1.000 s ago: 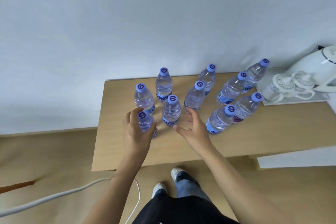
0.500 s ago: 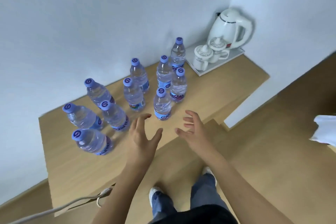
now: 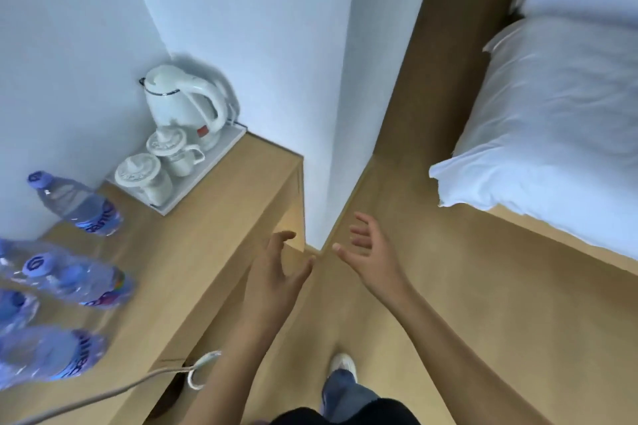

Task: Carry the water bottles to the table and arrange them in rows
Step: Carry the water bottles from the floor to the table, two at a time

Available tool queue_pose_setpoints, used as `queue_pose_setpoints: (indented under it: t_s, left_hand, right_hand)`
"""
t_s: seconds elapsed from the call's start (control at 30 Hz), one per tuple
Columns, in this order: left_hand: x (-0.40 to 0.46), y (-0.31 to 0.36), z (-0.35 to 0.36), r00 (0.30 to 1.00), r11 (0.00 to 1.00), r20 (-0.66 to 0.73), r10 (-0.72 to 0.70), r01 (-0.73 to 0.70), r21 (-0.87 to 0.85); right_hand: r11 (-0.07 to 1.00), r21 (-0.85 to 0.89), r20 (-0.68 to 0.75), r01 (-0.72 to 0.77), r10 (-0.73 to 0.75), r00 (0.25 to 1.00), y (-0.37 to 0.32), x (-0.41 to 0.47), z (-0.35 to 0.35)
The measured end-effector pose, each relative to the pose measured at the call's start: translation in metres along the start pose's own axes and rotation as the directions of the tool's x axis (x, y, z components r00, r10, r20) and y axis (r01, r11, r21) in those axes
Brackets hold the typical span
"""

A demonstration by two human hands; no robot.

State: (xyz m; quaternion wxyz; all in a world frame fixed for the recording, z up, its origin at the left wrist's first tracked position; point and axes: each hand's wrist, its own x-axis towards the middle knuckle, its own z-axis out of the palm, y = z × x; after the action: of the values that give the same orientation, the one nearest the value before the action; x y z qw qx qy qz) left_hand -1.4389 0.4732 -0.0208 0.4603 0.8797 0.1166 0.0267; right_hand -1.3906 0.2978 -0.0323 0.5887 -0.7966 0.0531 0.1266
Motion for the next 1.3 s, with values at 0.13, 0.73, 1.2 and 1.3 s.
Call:
queue_pose_setpoints:
  t_s: [0.13, 0.73, 1.2, 1.3]
  left_hand:
    - [0.046, 0.051, 0.073, 0.994, 0.998, 0.106, 0.034, -0.028, -0.055]
    - [0.313, 0.230, 0.306, 0.875, 0.981, 0.454, 0.169, -0.193, 0.006]
    - [0.566, 0.351, 0.440, 0.896, 0.981, 0.418, 0.146, -0.186, 0.055]
    - [0.621, 0.379, 0.488, 0.900, 0.982, 0.411, 0.148, -0.181, 0.044]
  right_hand:
    - [1.000, -0.009, -0.138, -0.013, 0.012, 0.990, 0.010, 0.034, -0.087]
    - [0.986, 0.095, -0.449, -0.138, 0.166, 0.878, 0.015, 0.266, -0.322]
    - [0.970, 0.144, -0.394, -0.194, 0.236, 0.888, -0.005, 0.527, -0.467]
    - [0.968, 0.161, -0.377, -0.193, 0.241, 0.894, -0.003, 0.593, -0.514]
